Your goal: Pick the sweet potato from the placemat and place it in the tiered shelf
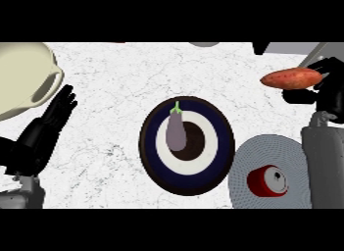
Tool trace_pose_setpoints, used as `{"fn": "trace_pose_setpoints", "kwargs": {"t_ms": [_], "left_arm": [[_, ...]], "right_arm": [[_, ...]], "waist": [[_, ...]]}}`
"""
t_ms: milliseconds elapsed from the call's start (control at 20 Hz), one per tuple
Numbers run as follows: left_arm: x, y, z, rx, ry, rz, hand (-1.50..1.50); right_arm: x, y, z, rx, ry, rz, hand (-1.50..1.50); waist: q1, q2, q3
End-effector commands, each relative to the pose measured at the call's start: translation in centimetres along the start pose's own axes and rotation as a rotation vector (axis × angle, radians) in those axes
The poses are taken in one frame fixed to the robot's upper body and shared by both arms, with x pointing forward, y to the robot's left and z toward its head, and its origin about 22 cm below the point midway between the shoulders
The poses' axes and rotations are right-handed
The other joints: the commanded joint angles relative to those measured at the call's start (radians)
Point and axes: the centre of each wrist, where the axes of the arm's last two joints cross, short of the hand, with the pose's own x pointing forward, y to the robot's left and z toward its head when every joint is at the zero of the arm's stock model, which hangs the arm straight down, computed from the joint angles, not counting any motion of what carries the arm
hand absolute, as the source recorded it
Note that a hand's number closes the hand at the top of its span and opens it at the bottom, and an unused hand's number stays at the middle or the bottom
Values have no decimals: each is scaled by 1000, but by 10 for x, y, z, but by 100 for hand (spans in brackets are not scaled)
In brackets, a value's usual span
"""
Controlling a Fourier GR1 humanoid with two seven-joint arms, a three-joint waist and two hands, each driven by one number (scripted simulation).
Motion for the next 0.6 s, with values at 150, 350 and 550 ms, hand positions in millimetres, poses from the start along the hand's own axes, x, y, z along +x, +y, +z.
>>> {"fn": "trace_pose_setpoints", "kwargs": {"t_ms": [150,350,550], "left_arm": [[4,3,-8,8,-3,-3,0],[-5,-7,-6,15,3,7,0],[14,12,-7,21,-1,20,0]], "right_arm": [[143,-24,34,-261,127,-10,150],[194,-34,24,-299,148,35,150],[212,-66,-4,-282,155,24,150]], "waist": [[-8,4,7],[-18,10,10],[-27,7,11]]}}
